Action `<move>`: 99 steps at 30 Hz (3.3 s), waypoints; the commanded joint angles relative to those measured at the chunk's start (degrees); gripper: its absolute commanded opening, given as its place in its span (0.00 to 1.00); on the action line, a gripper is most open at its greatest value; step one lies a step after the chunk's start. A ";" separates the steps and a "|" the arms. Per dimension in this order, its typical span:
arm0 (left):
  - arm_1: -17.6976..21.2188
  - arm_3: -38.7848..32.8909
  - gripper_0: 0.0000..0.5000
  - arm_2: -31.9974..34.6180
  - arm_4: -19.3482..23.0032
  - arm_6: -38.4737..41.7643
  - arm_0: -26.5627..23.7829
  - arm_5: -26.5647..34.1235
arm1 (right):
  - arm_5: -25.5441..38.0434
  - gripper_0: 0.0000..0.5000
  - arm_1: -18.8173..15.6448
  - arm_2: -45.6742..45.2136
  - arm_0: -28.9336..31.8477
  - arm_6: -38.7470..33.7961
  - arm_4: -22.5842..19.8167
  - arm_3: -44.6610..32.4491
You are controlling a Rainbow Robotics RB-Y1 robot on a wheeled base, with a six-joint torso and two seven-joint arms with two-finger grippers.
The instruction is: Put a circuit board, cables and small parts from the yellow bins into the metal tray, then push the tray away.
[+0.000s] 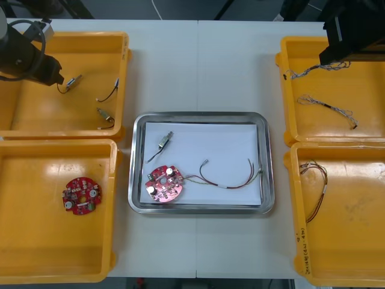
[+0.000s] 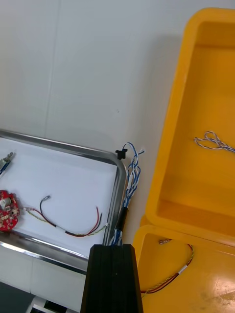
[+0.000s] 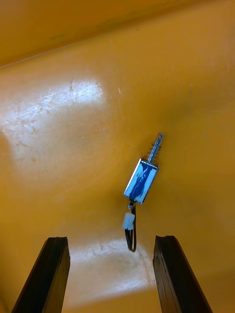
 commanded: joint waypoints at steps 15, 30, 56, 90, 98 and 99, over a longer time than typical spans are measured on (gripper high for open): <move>-4.89 5.01 1.00 -4.84 -1.97 -6.70 -3.00 -10.84 | 0.20 0.00 5.16 10.08 -1.40 4.84 0.35 -10.68; -6.47 8.00 1.00 -5.37 -2.15 -8.46 -3.00 -15.15 | 0.20 0.00 7.88 24.14 -5.45 7.74 7.47 -11.73; -3.30 8.44 0.00 -3.96 -0.65 -8.02 -2.91 -11.46 | -1.17 0.00 16.94 34.25 -7.20 27.51 20.13 -1.36; 1.88 -19.07 0.00 5.18 -5.84 19.58 3.42 16.05 | -21.30 0.00 14.39 41.46 -2.46 57.22 22.41 7.78; 1.62 -28.57 0.00 6.76 -8.04 25.73 6.85 23.26 | -24.02 0.00 11.93 41.46 0.18 63.72 24.26 8.57; 1.44 -29.53 0.00 6.94 -8.21 26.44 7.11 23.87 | -24.29 0.00 11.84 41.46 0.53 63.99 24.70 8.57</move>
